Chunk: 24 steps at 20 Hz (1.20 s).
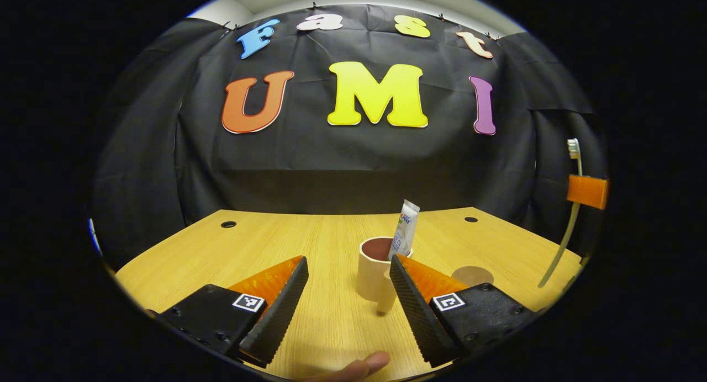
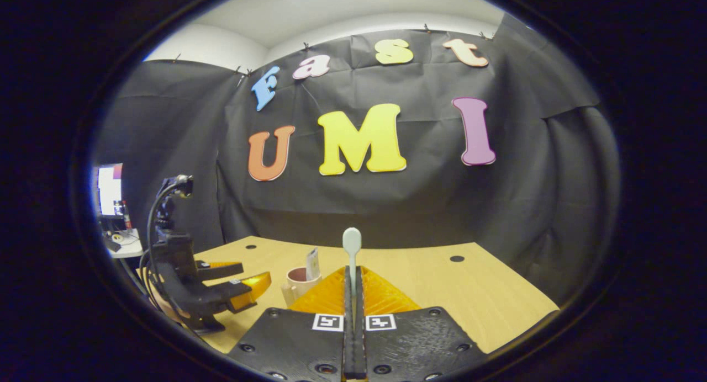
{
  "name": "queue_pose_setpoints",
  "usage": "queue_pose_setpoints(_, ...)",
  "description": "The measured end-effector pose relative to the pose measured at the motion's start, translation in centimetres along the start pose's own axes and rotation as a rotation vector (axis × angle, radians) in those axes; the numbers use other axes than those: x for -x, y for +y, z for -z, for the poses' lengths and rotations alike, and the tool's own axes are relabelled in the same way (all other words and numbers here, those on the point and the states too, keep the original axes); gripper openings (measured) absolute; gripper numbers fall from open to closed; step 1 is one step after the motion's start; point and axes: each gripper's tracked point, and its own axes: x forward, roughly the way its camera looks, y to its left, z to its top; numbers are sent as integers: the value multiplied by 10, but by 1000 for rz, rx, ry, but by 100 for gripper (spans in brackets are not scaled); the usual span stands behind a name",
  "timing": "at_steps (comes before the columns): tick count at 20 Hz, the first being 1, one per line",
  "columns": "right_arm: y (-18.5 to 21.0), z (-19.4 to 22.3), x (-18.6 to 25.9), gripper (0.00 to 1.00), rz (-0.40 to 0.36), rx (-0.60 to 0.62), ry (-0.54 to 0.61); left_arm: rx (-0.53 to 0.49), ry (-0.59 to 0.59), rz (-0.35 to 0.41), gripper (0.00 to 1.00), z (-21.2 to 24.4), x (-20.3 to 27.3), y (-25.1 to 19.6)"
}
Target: Put the toothbrush and toothpaste on the desktop into the cup, then pick up the cup and place it on the coaster on the desktop.
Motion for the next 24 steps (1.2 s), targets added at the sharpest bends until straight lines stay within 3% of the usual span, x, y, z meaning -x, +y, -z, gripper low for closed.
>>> queue_pose_setpoints(3, 17, -22, -30, 0, -30, -48, 8, 26, -21, -15, 95, -5, 20, 7)
queue_pose_setpoints(4, 24, -25, -43, 0, -50, -68, 27, 37, -26, -6, 88, -6, 28, 7)
queue_pose_setpoints(5, 33, -31, -55, 0, -74, -88, 38, 34, -24, -5, 95, -6, 35, 6)
queue_pose_setpoints(13, 91, -74, -147, 0, -148, -114, 20, 18, -43, -3, 94, -13, 70, 17)
queue_pose_setpoints(20, 118, -41, -194, 0, -107, 26, 34, 25, -23, 11, 95, -4, 72, 20)
queue_pose_setpoints(24, 119, -33, -200, 1, -75, 24, 25, 21, -15, 19, 95, -1, 71, 19)
